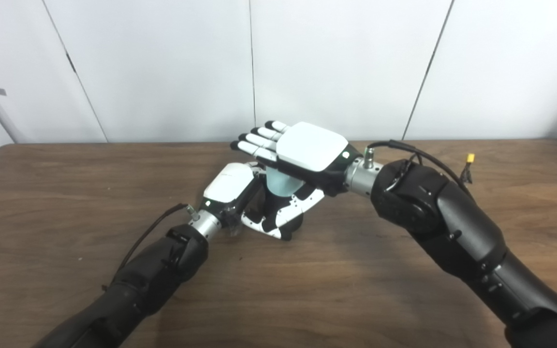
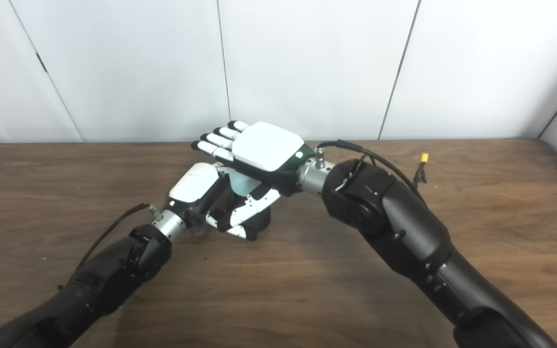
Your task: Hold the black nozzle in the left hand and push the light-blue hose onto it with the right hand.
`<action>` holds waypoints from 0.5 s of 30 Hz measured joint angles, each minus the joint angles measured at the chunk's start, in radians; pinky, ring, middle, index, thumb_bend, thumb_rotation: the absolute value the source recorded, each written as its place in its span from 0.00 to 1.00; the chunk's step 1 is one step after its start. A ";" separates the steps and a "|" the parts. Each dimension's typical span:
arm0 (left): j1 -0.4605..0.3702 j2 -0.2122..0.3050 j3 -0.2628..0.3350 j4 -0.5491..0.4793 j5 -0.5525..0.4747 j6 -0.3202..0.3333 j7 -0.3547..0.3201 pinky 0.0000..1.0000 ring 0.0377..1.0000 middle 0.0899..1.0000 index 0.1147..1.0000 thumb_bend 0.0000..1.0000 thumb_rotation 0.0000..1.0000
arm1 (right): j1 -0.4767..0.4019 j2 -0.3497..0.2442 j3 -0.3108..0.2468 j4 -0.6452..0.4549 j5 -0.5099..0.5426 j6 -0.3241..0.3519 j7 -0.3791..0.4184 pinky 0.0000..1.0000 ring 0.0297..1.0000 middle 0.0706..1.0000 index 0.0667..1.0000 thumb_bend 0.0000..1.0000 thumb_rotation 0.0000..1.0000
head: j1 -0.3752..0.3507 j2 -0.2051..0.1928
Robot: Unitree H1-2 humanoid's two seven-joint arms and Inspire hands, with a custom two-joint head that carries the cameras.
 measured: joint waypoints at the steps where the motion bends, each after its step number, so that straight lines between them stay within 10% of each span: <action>1: 0.000 0.000 0.000 0.000 0.000 0.000 0.000 0.84 0.66 0.45 0.40 0.52 0.00 | 0.011 0.015 -0.022 0.000 0.024 0.026 0.005 1.00 1.00 1.00 1.00 0.77 1.00 | 0.000 0.000; 7: 0.000 -0.001 0.000 0.000 0.000 0.000 0.000 0.83 0.65 0.46 0.40 0.52 0.00 | 0.035 0.107 -0.118 -0.003 0.175 0.201 0.035 0.96 1.00 1.00 1.00 0.78 1.00 | 0.000 0.002; 15: 0.001 -0.002 0.000 0.000 0.000 0.000 0.001 0.84 0.65 0.46 0.39 0.52 0.00 | 0.028 0.103 -0.107 -0.002 0.231 0.257 0.034 0.97 1.00 1.00 1.00 0.80 1.00 | 0.003 0.005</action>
